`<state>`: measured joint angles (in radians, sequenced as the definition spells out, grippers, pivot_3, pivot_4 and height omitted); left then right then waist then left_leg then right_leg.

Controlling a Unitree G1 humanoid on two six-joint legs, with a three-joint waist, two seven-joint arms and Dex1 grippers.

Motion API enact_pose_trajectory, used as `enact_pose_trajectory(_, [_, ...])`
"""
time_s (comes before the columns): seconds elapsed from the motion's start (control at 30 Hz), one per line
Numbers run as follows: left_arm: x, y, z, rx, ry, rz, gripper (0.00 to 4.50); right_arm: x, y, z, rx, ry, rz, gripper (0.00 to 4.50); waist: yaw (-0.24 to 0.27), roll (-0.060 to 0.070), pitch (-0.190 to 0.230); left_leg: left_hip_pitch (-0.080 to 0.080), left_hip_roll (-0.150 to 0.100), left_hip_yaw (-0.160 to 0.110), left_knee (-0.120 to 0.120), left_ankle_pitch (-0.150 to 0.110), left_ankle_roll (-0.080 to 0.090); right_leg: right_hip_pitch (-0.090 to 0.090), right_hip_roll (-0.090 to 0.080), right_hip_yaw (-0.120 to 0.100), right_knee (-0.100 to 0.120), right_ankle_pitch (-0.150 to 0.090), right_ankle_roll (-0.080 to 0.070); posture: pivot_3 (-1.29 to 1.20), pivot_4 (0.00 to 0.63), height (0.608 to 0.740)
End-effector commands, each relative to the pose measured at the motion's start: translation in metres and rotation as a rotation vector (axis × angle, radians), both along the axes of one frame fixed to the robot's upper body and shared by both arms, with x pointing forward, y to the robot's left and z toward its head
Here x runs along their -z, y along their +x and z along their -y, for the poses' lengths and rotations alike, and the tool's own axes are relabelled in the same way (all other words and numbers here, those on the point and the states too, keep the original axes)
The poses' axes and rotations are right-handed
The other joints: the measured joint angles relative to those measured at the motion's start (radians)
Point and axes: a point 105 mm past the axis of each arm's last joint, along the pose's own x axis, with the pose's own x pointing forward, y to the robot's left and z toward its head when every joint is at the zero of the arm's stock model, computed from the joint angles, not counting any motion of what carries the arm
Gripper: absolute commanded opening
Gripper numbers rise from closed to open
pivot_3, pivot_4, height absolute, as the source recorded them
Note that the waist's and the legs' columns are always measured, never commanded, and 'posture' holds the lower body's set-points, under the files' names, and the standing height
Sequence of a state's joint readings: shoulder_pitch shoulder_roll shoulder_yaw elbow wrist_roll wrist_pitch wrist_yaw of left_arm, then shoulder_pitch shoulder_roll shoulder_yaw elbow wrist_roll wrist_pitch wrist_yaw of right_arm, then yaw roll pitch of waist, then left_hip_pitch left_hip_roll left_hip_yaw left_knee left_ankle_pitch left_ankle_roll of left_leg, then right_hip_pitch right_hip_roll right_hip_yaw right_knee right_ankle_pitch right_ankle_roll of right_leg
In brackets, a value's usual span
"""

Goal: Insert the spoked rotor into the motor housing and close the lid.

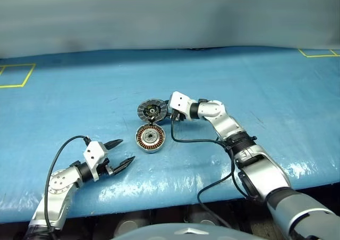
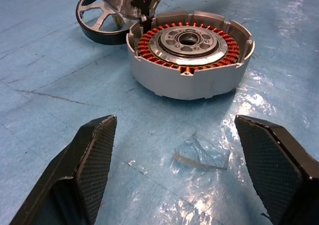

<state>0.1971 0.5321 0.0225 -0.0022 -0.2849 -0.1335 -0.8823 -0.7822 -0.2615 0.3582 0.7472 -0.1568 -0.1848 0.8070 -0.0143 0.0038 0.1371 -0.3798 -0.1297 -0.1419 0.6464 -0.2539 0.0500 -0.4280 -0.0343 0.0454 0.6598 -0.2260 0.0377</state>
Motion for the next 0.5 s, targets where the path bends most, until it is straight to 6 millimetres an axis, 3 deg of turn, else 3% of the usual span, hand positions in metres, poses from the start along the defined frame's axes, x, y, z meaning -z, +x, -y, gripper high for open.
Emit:
enact_pose_trajectory(0.03, [-0.008, 0.001, 0.003, 0.016, 0.005, 0.032, 4.05, -0.012, 0.004, -0.009, -0.028, 0.000, 0.051, 2.21, 0.000, 0.000, 0.000, 0.000, 0.000, 0.000, 0.000, 0.000, 0.000, 0.000, 0.000, 0.000, 0.000, 0.000, 0.000, 0.00, 0.150, 0.740])
enact_pose_trajectory(0.33, [-0.008, -0.001, 0.004, 0.012, 0.004, 0.030, 4.05, 0.002, 0.015, -0.001, 0.051, -0.053, 0.002, 2.21, -0.002, 0.000, 0.000, 0.000, 0.000, 0.000, 0.000, 0.000, 0.000, 0.000, 0.000, 0.000, 0.001, 0.000, 0.000, 0.00, 0.150, 0.740])
enact_pose_trajectory(0.5, [-0.007, -0.001, 0.004, 0.011, 0.005, 0.029, 4.05, 0.003, 0.014, 0.000, 0.061, -0.022, -0.037, 1.01, -0.004, 0.000, 0.000, 0.001, 0.000, 0.000, 0.000, 0.000, 0.000, 0.000, 0.000, 0.000, 0.001, 0.000, 0.000, 0.00, 0.150, 0.740])
